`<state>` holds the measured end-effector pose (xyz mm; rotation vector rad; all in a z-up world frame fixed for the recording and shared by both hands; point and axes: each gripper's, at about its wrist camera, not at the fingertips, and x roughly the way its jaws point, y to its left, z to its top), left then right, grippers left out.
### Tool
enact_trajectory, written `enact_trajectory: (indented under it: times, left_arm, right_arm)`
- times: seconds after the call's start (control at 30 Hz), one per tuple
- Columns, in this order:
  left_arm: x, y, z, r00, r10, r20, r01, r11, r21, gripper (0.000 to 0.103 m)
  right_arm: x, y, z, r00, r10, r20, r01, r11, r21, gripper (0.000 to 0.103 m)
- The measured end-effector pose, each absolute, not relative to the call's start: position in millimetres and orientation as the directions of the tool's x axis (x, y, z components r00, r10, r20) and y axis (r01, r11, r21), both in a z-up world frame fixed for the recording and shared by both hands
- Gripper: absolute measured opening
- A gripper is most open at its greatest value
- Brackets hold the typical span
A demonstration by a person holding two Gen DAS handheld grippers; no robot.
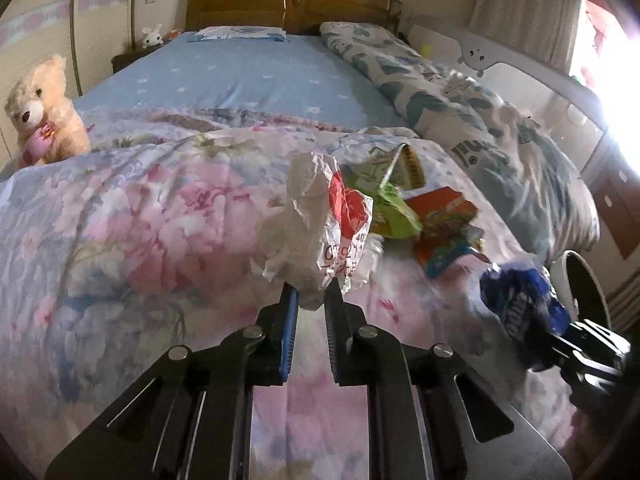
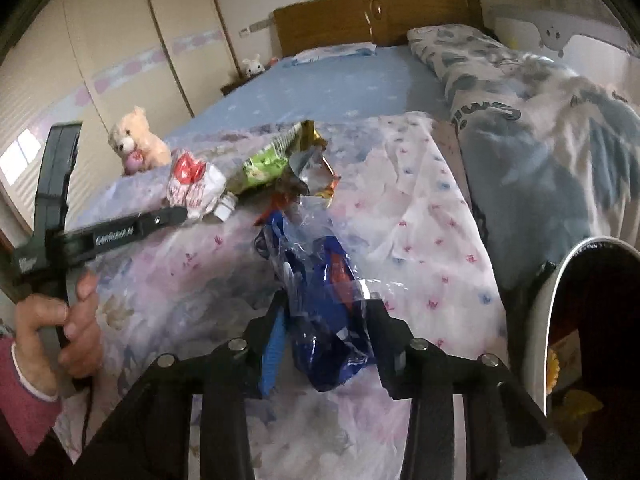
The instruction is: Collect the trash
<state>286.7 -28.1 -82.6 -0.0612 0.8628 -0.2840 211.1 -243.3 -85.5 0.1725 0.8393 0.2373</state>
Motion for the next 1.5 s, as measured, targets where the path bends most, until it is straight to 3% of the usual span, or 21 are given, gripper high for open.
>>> enact_trajectory:
  times: [0.53, 1.5]
  left_arm:
    - [200, -55, -75, 0.567, -0.344, -0.749, 0.295, 0.933, -0.205, 0.012]
    - [134, -171, -49, 0.522, -0.415, -0.745, 0.503, 0.855, -0.124, 0.012]
  right_arm:
    - [158, -262, -70, 0.685, 0.329, -0.650, -0.065, 0.916, 0.395, 0.034]
    - [71, -353, -51, 0.774, 0.214, -0.596, 0.086, 0.897, 0.433, 0.034]
